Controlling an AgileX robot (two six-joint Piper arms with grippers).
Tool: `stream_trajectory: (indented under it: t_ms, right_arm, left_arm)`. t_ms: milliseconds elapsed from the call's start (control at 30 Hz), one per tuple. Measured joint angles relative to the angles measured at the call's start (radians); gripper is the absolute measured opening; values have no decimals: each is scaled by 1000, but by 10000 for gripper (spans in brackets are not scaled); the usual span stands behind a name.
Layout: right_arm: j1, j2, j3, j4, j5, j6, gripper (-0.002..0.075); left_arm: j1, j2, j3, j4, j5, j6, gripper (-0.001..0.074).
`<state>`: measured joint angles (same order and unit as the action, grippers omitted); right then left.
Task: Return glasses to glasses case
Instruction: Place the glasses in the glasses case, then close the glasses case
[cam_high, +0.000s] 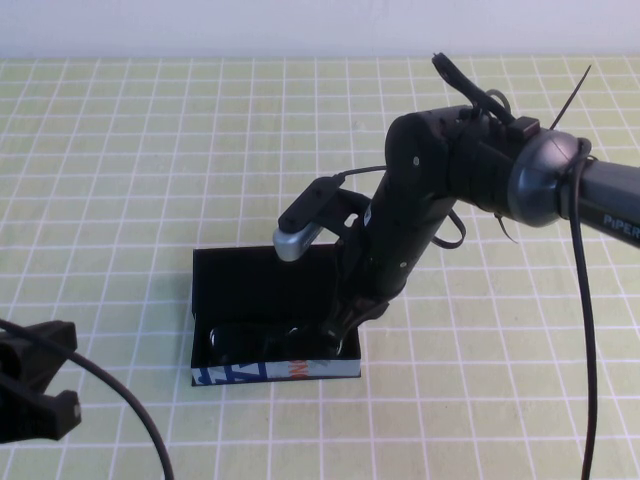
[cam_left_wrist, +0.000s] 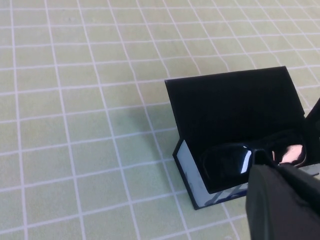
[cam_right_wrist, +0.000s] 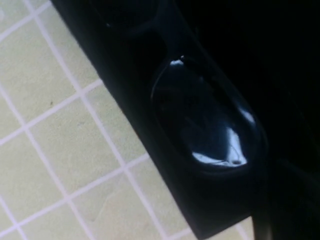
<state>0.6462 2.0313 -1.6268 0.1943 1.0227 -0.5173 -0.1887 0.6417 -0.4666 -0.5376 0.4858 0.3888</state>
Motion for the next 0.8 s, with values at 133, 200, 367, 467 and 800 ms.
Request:
stream_trajectory:
  t_ms: [133,200,367,467,800]
  right_arm:
    - [0,1,0,0,-6,6,-15]
    - [0,4,-10,-9,-2,6,-16]
    - [0,6,-123,-29,30,6,-16]
    - [0,6,-210,-12,31,8,-16]
    - [0,28,-289,-17,-62,8,-16]
  left_arm:
    - [0,0,0,-4,0,0,-3]
    - [0,0,0,-4,0,5,-3]
    - [0,48,0,-6,23,110,-3]
    - [0,154,-5,-6,54,210,-3]
    - [-77,563,-77,-300,22,625,-3]
